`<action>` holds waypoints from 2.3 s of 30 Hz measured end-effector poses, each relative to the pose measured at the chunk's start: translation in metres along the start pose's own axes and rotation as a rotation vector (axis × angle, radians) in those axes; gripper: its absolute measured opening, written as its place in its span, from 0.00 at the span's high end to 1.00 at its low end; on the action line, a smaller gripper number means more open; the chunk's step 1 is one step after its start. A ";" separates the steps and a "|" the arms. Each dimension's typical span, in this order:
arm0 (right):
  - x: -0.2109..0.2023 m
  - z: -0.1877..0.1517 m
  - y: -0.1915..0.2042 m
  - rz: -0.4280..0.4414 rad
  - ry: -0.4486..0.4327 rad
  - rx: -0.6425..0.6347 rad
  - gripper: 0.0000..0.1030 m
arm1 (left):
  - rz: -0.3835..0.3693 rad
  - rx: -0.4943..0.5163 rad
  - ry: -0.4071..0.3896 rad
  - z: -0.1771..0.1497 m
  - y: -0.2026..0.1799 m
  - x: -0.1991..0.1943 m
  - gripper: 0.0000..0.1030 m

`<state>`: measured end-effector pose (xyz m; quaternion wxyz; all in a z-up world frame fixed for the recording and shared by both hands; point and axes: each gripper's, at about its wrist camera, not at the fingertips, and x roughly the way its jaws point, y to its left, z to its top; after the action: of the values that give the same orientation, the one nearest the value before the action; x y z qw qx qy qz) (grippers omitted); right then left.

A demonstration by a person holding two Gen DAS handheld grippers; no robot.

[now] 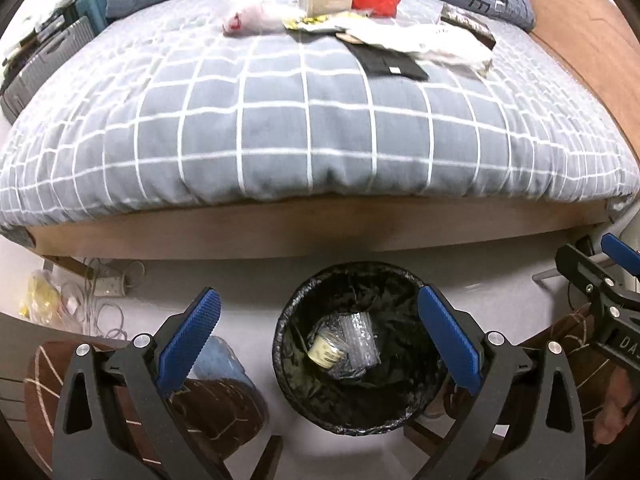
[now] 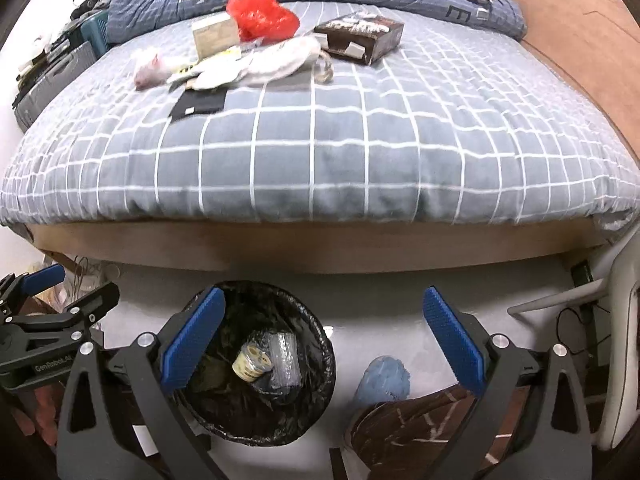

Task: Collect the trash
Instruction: 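Move both tools back up toward the trash on the bed, then grasp the clear plastic wrapper with the left tool while the right tool grasps the brown snack box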

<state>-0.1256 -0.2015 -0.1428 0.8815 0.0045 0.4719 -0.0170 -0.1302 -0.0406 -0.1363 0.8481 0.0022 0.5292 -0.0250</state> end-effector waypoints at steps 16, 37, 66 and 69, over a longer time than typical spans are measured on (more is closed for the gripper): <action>-0.010 0.074 -0.011 -0.006 -0.078 0.023 0.07 | 0.028 -0.053 -0.053 0.074 0.026 -0.010 0.06; 0.050 0.233 -0.037 -0.025 -0.130 0.095 0.07 | 0.082 -0.100 -0.130 0.216 0.076 0.022 0.06; 0.184 0.336 -0.054 -0.098 0.105 0.250 0.07 | 0.075 -0.042 -0.094 0.295 0.077 0.098 0.16; 0.193 0.336 -0.057 -0.132 0.136 0.267 0.07 | 0.081 -0.040 -0.080 0.296 0.077 0.104 0.19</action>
<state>0.2592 -0.2716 -0.1163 0.8360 0.0918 0.5233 -0.1374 0.1842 0.0231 -0.1010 0.8688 0.0056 0.4948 0.0201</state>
